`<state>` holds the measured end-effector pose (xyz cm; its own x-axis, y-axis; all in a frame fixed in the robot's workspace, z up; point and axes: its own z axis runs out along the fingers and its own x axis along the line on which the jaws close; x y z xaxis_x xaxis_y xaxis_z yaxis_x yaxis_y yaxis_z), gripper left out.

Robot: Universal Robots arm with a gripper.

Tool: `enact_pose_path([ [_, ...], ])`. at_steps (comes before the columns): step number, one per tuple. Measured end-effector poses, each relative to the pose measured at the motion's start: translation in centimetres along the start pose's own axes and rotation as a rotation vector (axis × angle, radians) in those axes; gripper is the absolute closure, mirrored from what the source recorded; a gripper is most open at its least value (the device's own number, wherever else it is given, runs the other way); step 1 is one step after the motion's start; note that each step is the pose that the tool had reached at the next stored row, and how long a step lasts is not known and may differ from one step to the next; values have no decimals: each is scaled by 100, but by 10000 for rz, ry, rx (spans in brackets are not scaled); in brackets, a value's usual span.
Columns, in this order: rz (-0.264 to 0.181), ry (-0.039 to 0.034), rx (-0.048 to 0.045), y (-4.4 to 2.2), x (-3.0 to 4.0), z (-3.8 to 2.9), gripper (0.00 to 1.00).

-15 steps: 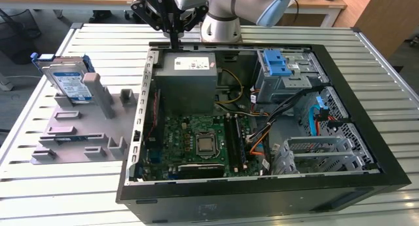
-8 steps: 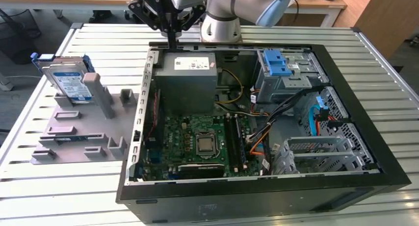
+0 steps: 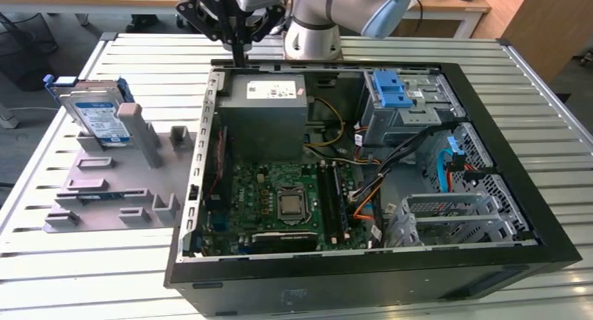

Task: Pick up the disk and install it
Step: 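Reach for the disk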

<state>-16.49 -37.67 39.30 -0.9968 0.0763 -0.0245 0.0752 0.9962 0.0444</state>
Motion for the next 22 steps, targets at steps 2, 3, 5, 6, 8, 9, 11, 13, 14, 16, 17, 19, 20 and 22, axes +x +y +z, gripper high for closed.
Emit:
enact_pose_path([
  [2,-2,1,0,0,1,0,89],
  [3,-2,0,0,0,1,0,89],
  [5,-1,1,0,1,2,0,89],
  [6,-1,1,0,0,2,0,89],
  [8,-1,0,0,0,3,0,89],
  [9,0,0,0,0,6,0,89],
  [11,1,0,0,0,15,0,89],
  [13,0,0,0,-1,27,-1,89],
  [14,0,1,1,-2,36,-1,89],
  [16,-1,0,-1,-3,55,-1,89],
  [17,-1,0,-1,-3,65,-2,89],
  [19,0,0,0,-4,81,-2,89],
  [20,-1,0,0,-4,88,-2,89],
  [22,0,0,0,-4,102,-2,89],
])
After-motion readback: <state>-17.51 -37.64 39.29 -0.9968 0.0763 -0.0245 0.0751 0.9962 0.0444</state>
